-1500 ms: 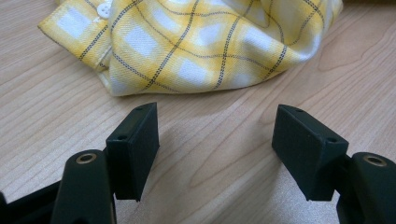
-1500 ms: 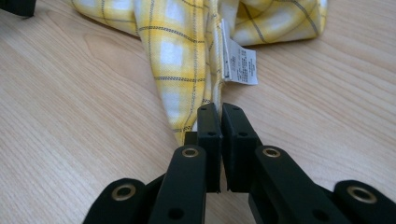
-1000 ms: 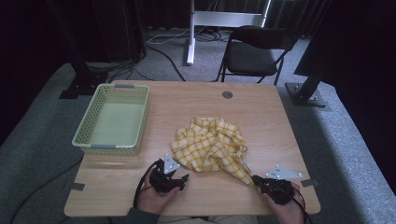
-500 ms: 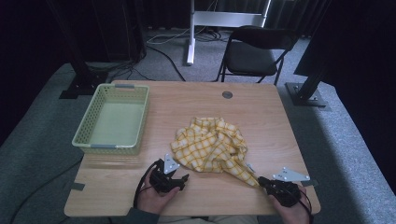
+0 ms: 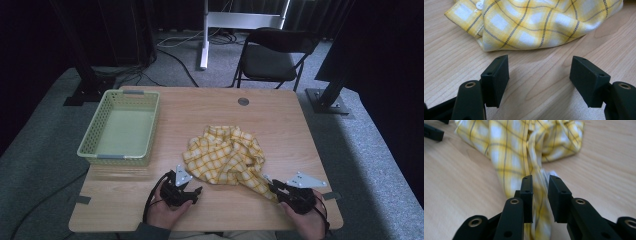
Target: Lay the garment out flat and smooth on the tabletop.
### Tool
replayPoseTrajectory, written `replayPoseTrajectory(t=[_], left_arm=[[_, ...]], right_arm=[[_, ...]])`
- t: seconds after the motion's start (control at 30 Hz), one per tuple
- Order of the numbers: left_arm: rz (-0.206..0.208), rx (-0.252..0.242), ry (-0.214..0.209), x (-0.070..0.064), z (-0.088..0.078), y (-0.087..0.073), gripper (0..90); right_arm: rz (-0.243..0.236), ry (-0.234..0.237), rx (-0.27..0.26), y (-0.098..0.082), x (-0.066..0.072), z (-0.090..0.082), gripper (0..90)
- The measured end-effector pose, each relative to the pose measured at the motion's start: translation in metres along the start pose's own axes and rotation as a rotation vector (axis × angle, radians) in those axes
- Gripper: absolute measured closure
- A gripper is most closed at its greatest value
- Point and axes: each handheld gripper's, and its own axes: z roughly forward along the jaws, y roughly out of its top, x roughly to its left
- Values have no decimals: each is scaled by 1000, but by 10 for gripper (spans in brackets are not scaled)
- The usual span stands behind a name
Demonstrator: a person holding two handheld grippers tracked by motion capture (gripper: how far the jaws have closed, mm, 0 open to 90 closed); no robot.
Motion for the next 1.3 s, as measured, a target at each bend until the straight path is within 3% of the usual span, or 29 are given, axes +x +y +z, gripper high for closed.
replayPoseTrajectory(t=[0.37, 0.63, 1.0, 1.3], left_arm=[[0, 0, 0, 0, 0, 0, 325], [0, 0, 0, 0, 0, 0, 325], [0, 0, 0, 0, 0, 0, 325], [0, 0, 0, 0, 0, 0, 325]], right_arm=[[-45, -9, -3, 18, 5, 24, 721], [-54, -3, 10, 26, 5, 30, 865], [-51, -30, -14, 23, 1, 15, 884], [-17, -53, 8, 10, -9, 8, 884]])
